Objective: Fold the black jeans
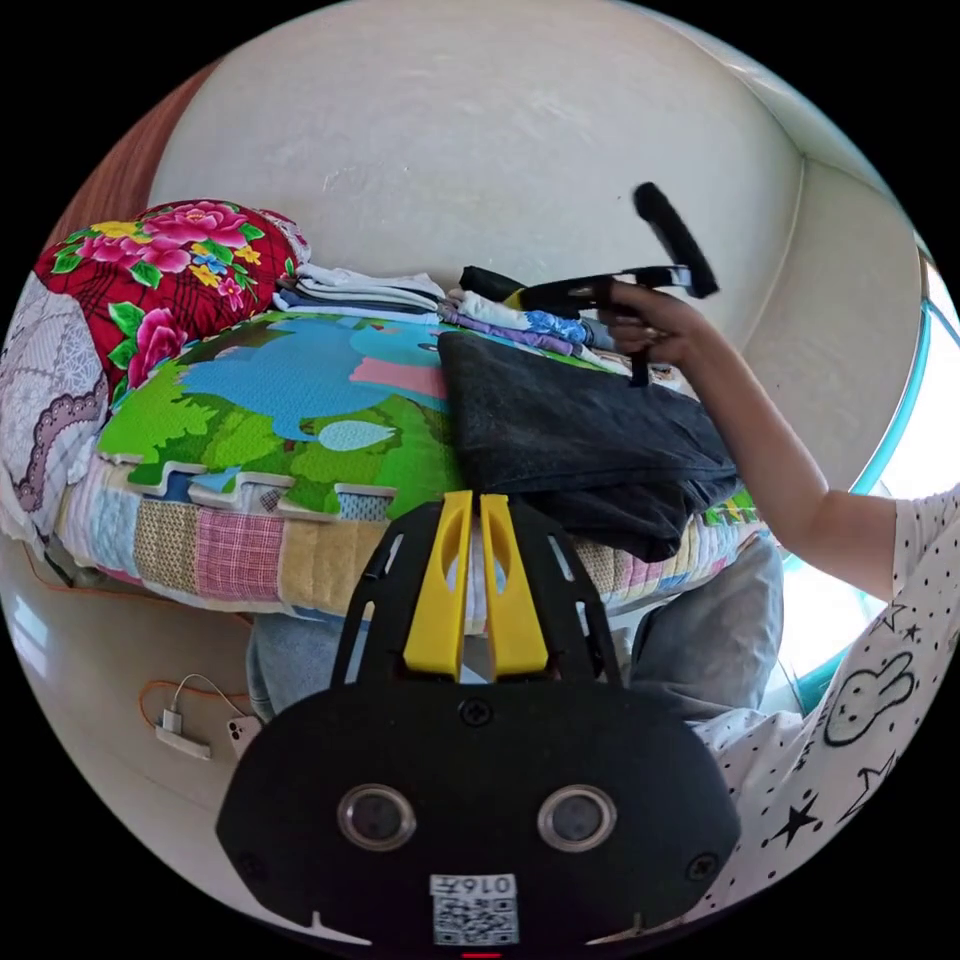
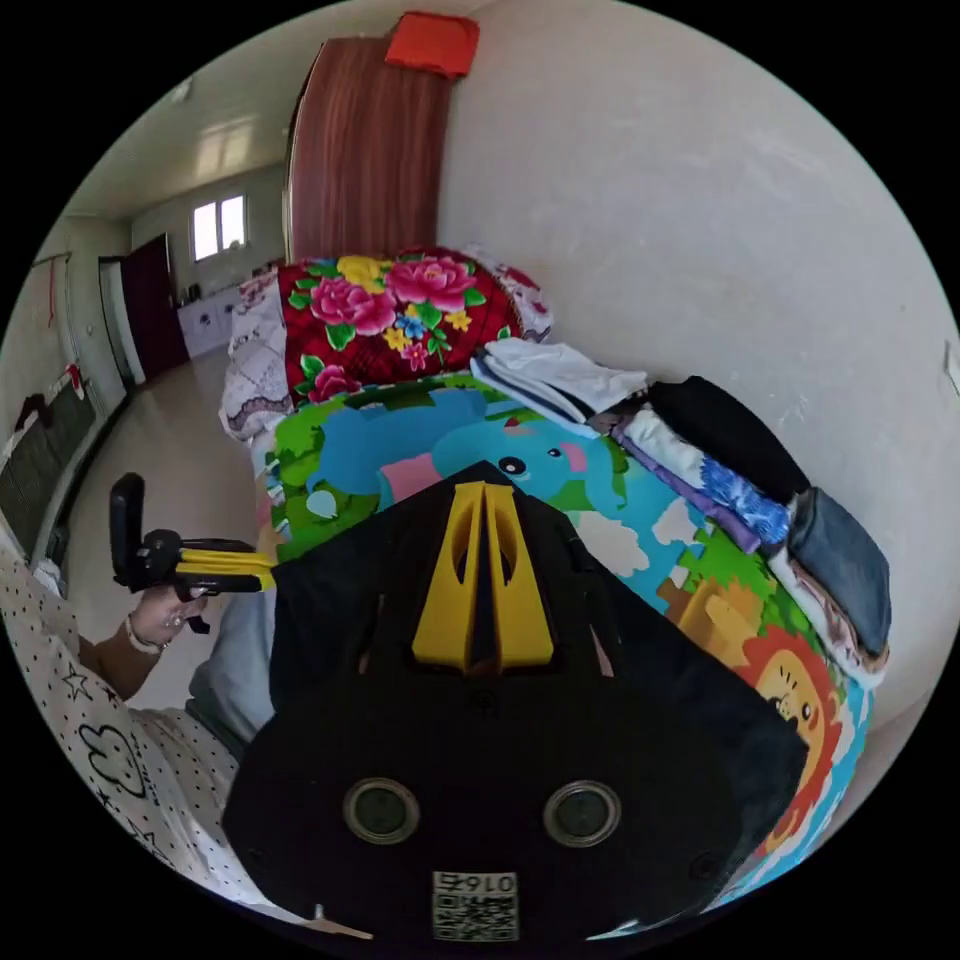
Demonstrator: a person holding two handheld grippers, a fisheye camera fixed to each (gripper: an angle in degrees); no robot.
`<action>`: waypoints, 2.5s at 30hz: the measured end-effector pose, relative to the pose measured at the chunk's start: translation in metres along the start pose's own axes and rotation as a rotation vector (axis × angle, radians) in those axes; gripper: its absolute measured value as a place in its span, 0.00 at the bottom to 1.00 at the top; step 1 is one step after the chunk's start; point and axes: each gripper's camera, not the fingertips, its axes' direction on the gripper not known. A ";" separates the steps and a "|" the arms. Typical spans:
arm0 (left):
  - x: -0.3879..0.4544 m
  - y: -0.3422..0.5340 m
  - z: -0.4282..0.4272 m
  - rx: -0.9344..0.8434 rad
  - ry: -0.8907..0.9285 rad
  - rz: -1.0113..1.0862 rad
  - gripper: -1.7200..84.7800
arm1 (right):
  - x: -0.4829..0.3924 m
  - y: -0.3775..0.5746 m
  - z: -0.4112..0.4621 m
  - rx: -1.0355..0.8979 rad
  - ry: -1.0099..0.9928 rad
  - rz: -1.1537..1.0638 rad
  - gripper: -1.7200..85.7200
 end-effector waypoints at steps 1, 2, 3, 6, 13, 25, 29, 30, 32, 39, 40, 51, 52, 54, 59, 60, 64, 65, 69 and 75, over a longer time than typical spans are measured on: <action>-0.001 0.000 -0.001 0.000 0.002 -0.001 0.01 | -0.005 -0.037 0.051 -0.094 -0.004 -0.030 0.02; -0.002 -0.001 -0.002 0.001 0.009 -0.003 0.01 | -0.010 -0.069 0.100 -0.187 -0.015 -0.049 0.02; -0.004 -0.001 -0.004 0.001 0.016 -0.004 0.01 | -0.013 -0.082 0.123 -0.236 -0.030 -0.069 0.01; -0.006 -0.001 -0.008 0.011 0.021 -0.006 0.01 | -0.024 -0.124 0.226 -0.457 -0.022 -0.119 0.01; -0.003 -0.005 -0.019 0.023 -0.020 0.018 0.01 | -0.005 -0.144 0.303 -0.445 -0.094 -0.078 0.02; 0.015 -0.027 -0.067 0.172 0.062 0.038 0.01 | 0.017 -0.200 0.292 -0.309 -0.415 0.045 0.15; 0.033 -0.037 -0.079 0.195 0.033 0.075 0.01 | -0.001 -0.232 0.326 -0.482 -0.252 0.017 0.17; 0.039 -0.041 -0.083 0.204 0.024 0.088 0.01 | -0.001 -0.237 0.334 -0.520 -0.248 0.036 0.17; 0.050 -0.047 -0.090 0.222 0.013 0.113 0.01 | -0.003 -0.251 0.370 -0.695 -0.260 0.080 0.17; 0.095 -0.070 -0.105 0.274 -0.042 0.196 0.01 | -0.036 -0.278 0.418 -0.896 0.040 -0.061 0.16; 0.098 -0.071 -0.106 0.277 -0.039 0.200 0.01 | -0.044 -0.280 0.422 -0.907 0.043 -0.080 0.12; 0.121 -0.082 -0.119 0.254 -0.056 0.176 0.01 | -0.074 -0.251 0.458 -1.018 0.117 -0.286 0.03; 0.121 -0.082 -0.120 0.256 -0.054 0.174 0.01 | -0.073 -0.249 0.455 -0.995 0.121 -0.287 0.03; 0.120 -0.085 -0.127 0.263 -0.028 0.164 0.01 | -0.071 -0.245 0.450 -0.964 0.118 -0.282 0.02; 0.117 -0.097 -0.156 0.335 0.049 0.156 0.01 | -0.063 -0.242 0.418 -0.841 0.009 -0.223 0.02; 0.117 -0.101 -0.162 0.355 0.055 0.157 0.01 | -0.062 -0.244 0.412 -0.819 -0.011 -0.210 0.02; 0.125 -0.113 -0.178 0.406 0.065 0.167 0.01 | -0.054 -0.251 0.375 -0.668 -0.153 -0.128 0.04; 0.132 -0.119 -0.183 0.420 0.070 0.184 0.01 | -0.049 -0.250 0.362 -0.624 -0.198 -0.111 0.04; 0.183 -0.149 -0.183 0.448 0.080 0.321 0.01 | -0.010 -0.241 0.305 -0.507 -0.312 -0.076 0.04; 0.297 -0.208 -0.124 0.410 0.184 0.553 0.01 | 0.123 -0.169 0.183 -0.345 -0.372 0.060 0.03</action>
